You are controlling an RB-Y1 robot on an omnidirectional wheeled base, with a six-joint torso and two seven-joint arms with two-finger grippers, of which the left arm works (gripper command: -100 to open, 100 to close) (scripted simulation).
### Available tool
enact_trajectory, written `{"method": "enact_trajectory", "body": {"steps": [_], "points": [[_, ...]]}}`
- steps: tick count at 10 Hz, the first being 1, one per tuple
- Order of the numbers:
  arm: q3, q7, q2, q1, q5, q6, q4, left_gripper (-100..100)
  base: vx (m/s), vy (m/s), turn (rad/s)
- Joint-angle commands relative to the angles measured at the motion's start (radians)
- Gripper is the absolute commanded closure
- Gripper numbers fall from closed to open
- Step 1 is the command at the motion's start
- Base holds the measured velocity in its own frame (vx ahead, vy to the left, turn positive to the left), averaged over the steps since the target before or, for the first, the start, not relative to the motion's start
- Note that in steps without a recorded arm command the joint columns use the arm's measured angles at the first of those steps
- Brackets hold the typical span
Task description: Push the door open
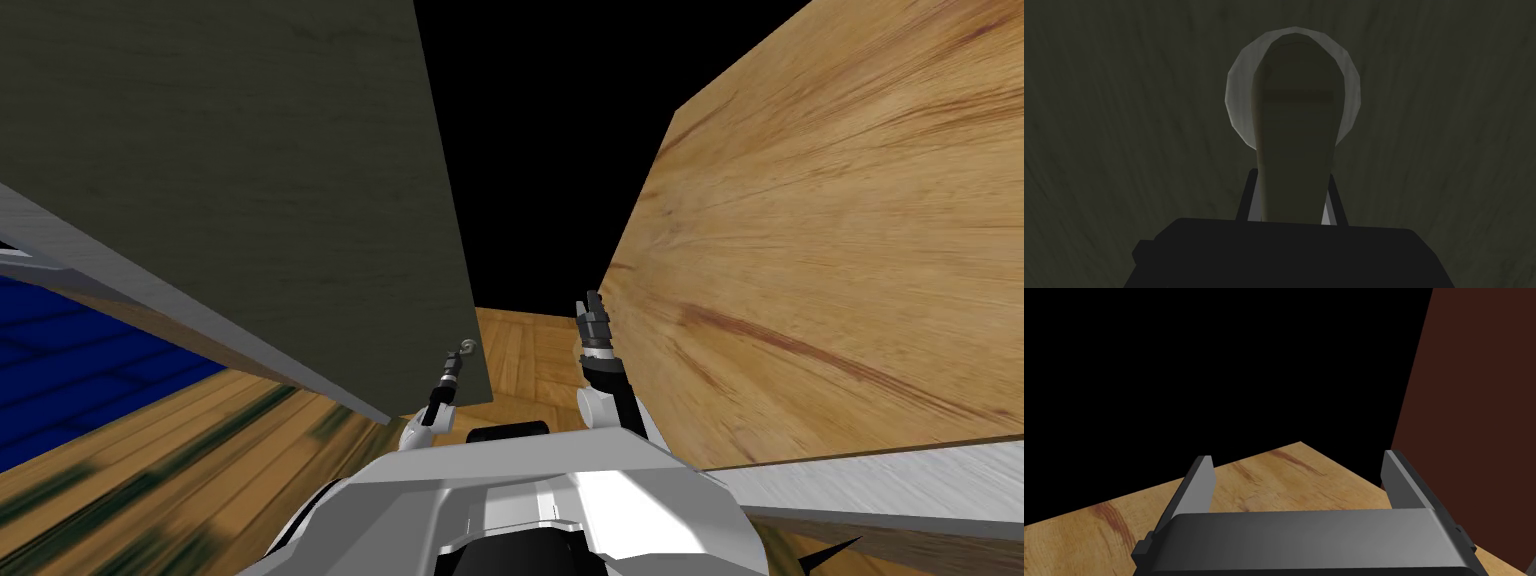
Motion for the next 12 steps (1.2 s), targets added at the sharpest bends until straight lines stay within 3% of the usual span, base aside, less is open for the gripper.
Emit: {"method": "enact_trajectory", "body": {"steps": [1, 12], "points": [[0.02, -0.006, 0.011, 0.002, 0.008, 0.005, -0.013, 100, 0.171, -0.11, 0.133], [0.071, -0.022, 0.007, -0.001, 0.027, 0.003, 0.0, 100, 0.145, -0.087, 0.105]]}}
